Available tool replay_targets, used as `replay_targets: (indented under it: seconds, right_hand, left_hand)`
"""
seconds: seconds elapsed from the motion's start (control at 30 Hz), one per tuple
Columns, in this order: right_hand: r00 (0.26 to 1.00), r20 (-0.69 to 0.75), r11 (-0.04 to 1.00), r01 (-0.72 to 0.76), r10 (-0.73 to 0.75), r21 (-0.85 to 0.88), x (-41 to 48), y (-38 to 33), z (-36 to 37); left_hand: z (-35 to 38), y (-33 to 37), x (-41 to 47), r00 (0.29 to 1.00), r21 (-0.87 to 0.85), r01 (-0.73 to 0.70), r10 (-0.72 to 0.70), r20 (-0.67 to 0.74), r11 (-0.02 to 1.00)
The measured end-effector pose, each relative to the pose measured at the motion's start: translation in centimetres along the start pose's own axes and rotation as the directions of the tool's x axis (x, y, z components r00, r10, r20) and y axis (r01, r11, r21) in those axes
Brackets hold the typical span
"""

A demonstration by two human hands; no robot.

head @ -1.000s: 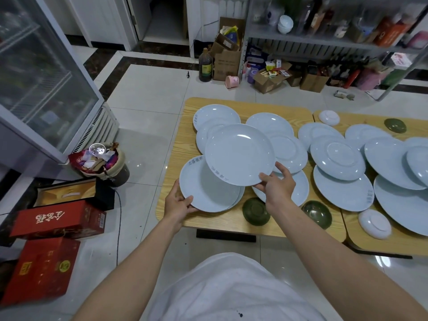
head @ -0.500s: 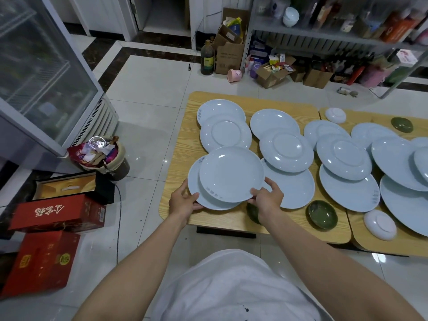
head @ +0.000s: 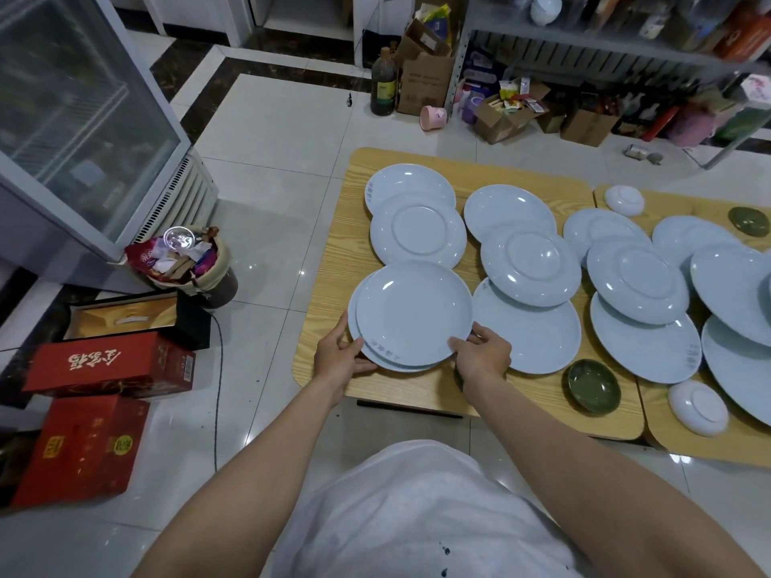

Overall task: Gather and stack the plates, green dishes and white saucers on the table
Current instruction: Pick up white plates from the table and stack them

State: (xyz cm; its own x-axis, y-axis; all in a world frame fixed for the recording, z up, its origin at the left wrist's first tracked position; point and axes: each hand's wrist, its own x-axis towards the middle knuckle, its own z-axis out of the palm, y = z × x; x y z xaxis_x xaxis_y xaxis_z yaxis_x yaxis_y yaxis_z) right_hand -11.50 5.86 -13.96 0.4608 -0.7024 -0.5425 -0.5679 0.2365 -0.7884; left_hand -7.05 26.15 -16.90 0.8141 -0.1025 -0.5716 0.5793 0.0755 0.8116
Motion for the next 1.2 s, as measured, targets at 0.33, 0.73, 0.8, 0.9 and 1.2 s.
replay_targets:
  seconds: [0.33,0.73,0.8,0.9,1.2]
  right_hand:
    - [1.0,0.015,0.987,0.011,-0.009,-0.162,0.8,0.3,0.7]
    - [0.998,0.05,0.976,0.036,-0.025,-0.215,0.5,0.3,0.9]
    - [0.998,0.062,0.976,0.037,-0.025,-0.213,0.3,0.3,0.9]
    - [0.996,0.083,0.979,0.043,-0.027,-0.198,0.2,0.3,0.7]
    - [0.934,0.261,0.822,0.343,-0.245,-0.455,-0.3,-1.7,-1.9]
  left_hand:
    - [0.1,0.3,0.2,1.0,0.025,0.024,-0.024,-0.01,0.999]
    - [-0.1,0.6,-0.2,0.999,0.015,0.038,-0.038,0.019,0.999]
    - [-0.1,0.5,-0.1,0.999,0.018,0.037,-0.038,0.024,0.999]
    - [-0.1,0.4,0.0,1.0,0.035,0.02,-0.02,0.002,0.999]
    - [1.4,3.3,-0.7,0.939,0.679,-0.216,0.339,-0.051,0.702]
